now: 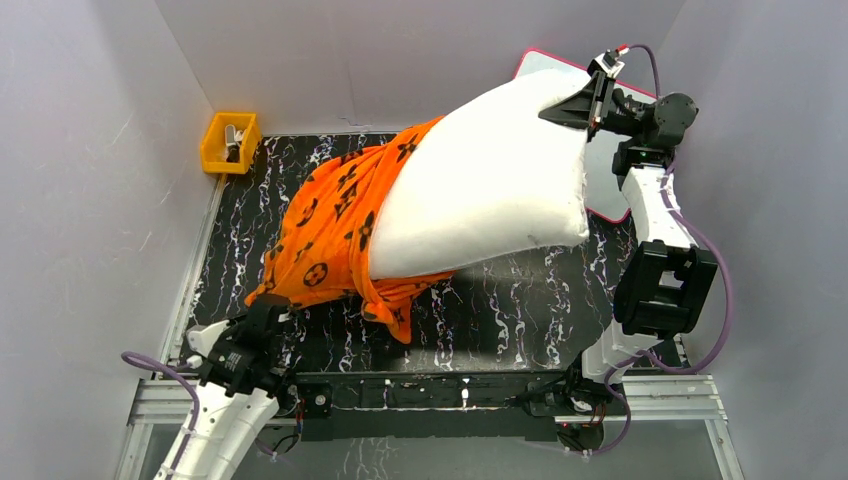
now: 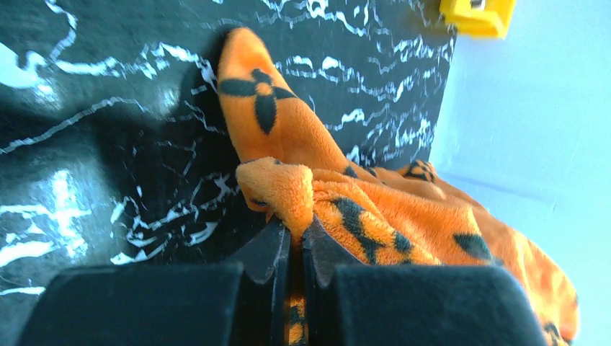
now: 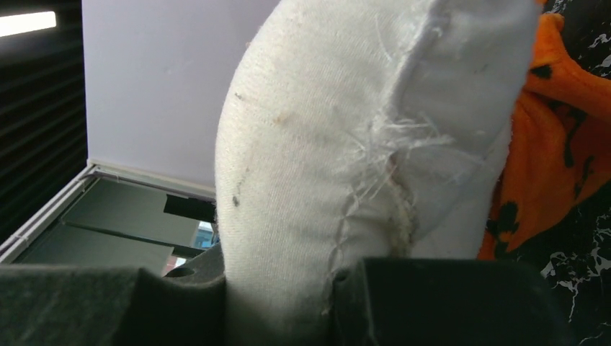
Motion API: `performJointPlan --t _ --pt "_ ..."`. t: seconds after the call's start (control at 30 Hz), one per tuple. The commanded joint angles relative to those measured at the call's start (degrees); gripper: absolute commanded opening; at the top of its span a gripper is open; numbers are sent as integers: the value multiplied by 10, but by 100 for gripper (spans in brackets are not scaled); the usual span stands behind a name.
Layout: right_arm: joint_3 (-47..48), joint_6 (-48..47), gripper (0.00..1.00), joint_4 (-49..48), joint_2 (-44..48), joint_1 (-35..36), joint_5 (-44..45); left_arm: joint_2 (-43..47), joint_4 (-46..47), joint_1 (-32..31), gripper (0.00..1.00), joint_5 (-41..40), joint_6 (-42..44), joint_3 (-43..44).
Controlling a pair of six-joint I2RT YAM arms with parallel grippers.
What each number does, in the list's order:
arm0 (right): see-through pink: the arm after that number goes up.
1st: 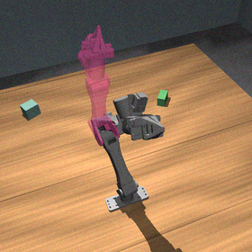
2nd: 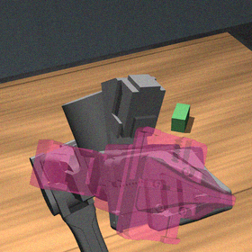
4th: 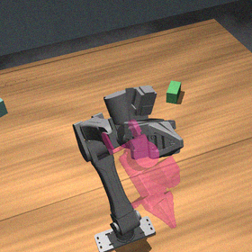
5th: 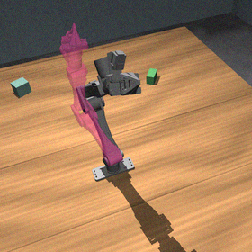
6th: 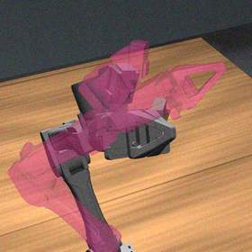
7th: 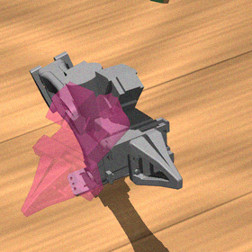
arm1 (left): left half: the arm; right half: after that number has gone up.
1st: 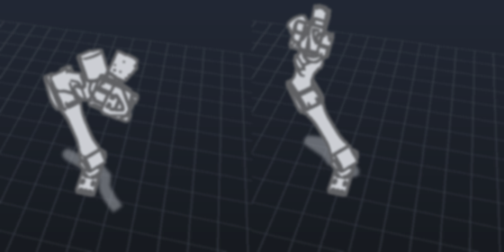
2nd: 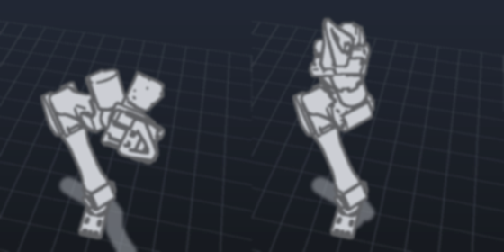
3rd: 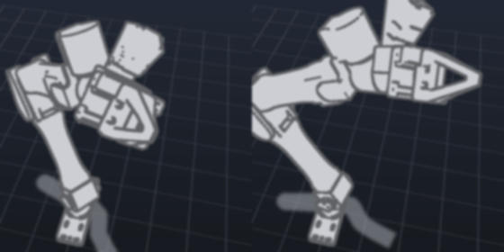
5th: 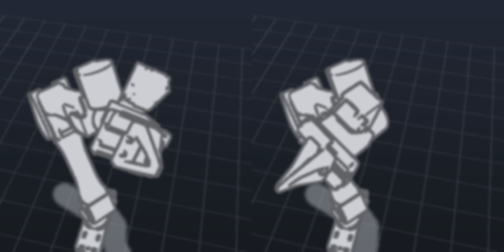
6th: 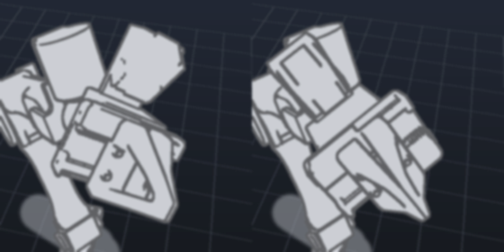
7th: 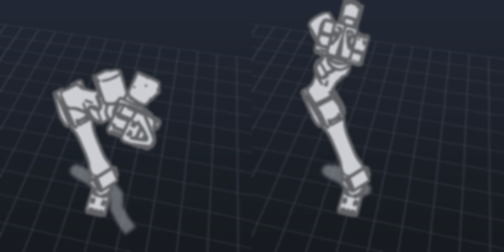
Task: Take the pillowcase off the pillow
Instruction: Remove the pillow from the pillowcase.
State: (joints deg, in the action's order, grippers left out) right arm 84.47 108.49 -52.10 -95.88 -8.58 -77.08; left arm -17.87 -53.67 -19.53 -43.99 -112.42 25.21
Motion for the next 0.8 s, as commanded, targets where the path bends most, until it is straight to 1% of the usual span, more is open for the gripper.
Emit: performJointPlan --t 0.0,0.13,0.2,0.23,0.27,0.3,0.33,0.37,0.4,0.43,0.47,0.53,0.57,0.63,0.7,0.77 --pt "17 75 0 -124 32 -55 112 -21 -217 19 0 -269 -64 -21" --pt "-7 50 0 -107 40 -52 103 -59 -205 19 0 -286 -88 -21" --pt "-8 -2 0 -49 49 -42 91 -86 -164 19 0 -279 -54 -9" --pt "-9 -39 0 -11 55 -35 89 -96 -117 19 0 -273 7 3" --pt "-8 -83 0 39 62 -25 86 -102 -48 19 0 -259 104 19" --pt "-5 -143 0 106 67 -13 84 -104 40 19 0 -235 223 32" --pt "3 -209 0 177 71 7 83 -104 121 19 8 -186 328 47" --pt "15 -277 0 284 72 26 84 -105 198 19 32 -136 425 60" --pt "30 -346 0 362 71 43 86 -109 260 19 59 -91 517 74" --pt "45 -401 0 426 67 58 89 -117 288 19 87 -61 563 97" --pt "58 -453 0 485 63 70 94 -131 293 19 97 -44 583 121" --pt "71 -520 0 561 54 85 99 -165 297 19 98 -12 649 184" --pt "71 -544 0 584 50 93 97 -186 292 19 98 7 658 217" --pt "72 -590 0 626 42 115 86 -234 303 19 98 74 720 299" --pt "79 -659 0 687 32 134 94 -305 309 19 98 145 782 386" --pt "83 -704 0 734 21 159 107 -395 301 19 98 215 864 479"
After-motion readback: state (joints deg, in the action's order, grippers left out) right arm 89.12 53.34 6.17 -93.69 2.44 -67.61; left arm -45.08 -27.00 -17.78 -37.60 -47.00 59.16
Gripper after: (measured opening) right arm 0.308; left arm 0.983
